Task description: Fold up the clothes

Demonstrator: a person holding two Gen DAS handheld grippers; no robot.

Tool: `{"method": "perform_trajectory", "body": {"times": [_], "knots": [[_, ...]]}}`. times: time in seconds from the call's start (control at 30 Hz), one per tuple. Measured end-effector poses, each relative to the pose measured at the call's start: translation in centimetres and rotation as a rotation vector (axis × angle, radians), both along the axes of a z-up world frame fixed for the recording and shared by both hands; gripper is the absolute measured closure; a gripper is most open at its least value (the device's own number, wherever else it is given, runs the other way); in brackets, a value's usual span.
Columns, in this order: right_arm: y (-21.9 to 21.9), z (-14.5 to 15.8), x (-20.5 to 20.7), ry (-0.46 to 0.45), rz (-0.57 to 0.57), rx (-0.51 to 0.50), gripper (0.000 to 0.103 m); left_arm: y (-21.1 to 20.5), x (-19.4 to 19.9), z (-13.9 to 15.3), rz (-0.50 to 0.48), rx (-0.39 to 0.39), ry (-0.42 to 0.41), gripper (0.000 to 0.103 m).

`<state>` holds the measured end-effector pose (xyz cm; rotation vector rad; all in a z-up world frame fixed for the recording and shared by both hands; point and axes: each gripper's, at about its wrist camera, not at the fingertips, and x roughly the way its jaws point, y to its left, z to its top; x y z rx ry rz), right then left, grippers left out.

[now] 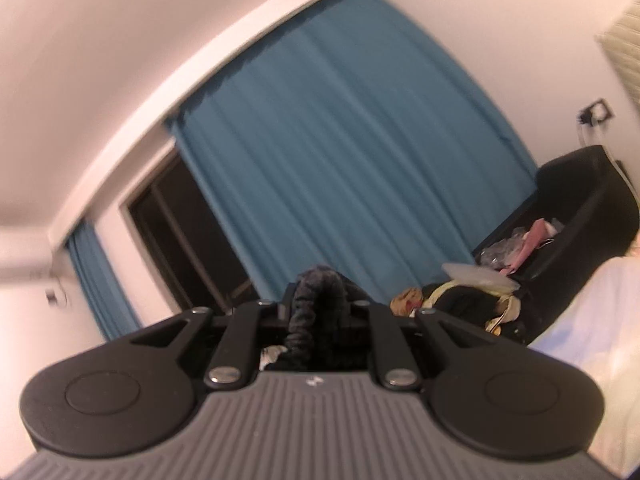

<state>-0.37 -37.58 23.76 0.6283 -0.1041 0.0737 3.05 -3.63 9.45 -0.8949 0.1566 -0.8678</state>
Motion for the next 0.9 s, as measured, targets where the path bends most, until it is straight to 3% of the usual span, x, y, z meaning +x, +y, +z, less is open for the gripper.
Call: {"method": "perform_trajectory", "body": {"times": [0.1,0.23,0.4,0.57,0.67,0.77,0.8,0.9], "knots": [[6.6,-0.6,6.2,0.066,0.050,-0.090,0.087,5.8,3.4,-3.3,0.129,-0.072,0.098,0.086],[19.0,-2.6,16.8,0.112,0.144,-0.251,0.087,14.5,8.0,-7.1,0.299,-0.187,0.204,0.086],[36.0,-6.0,27.8,0.115,0.324,-0.401,0.087,25.0,11.2,-9.7,0.582,-0.204,0.234,0.086],[53.8,-12.6,37.1,0.113,0.558,-0.580,0.087,32.3,12.1,-14.1,0.837,-0.176,0.370,0.086],[63.4,-19.3,41.2,0.180,0.684,-0.737,0.087,36.4,12.6,-17.1,0.974,-0.155,0.474,0.086],[70.2,-26.0,43.7,0.315,0.759,-0.884,0.084,38.5,14.1,-20.2,1.051,-0.138,0.561,0.086],[71.2,-28.0,44.2,0.359,0.771,-0.905,0.079,38.7,14.2,-20.5,1.051,-0.143,0.564,0.084],[71.3,-29.3,44.7,0.387,0.826,-0.840,0.057,39.3,14.1,-21.0,1.042,-0.162,0.559,0.081]]}}
